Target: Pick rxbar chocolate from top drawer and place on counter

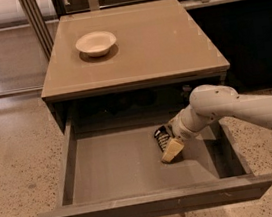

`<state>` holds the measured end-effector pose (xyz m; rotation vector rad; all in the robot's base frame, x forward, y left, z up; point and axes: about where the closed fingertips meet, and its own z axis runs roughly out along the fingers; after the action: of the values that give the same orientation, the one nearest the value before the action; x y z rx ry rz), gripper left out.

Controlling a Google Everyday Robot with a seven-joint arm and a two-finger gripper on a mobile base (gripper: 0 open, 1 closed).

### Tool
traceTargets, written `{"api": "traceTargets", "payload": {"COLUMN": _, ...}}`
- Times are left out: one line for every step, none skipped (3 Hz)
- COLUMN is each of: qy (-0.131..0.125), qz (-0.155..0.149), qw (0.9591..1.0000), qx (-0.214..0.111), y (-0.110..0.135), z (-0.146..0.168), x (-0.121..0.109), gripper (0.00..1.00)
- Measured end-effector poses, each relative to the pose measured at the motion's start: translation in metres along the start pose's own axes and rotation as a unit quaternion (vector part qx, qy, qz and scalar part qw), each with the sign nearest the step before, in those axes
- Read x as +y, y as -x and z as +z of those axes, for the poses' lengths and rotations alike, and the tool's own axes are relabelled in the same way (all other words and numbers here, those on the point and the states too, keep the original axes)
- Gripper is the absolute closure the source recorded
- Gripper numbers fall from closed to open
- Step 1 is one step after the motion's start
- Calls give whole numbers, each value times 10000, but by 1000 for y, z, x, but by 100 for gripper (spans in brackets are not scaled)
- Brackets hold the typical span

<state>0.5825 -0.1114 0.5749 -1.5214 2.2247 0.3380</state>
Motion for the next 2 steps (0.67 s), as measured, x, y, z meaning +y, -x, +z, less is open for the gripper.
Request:
{"api": "traceTargets", "payload": {"qy": 0, "qz": 0, "qw": 10000, "qx": 0, "y": 4, "z": -8, "x": 0, "gripper": 69}}
{"api": "traceTargets", "payload": {"qy": 0, "qz": 0, "qw": 10000, "qx": 0, "y": 8, "z": -15, "x": -1, "gripper": 92}}
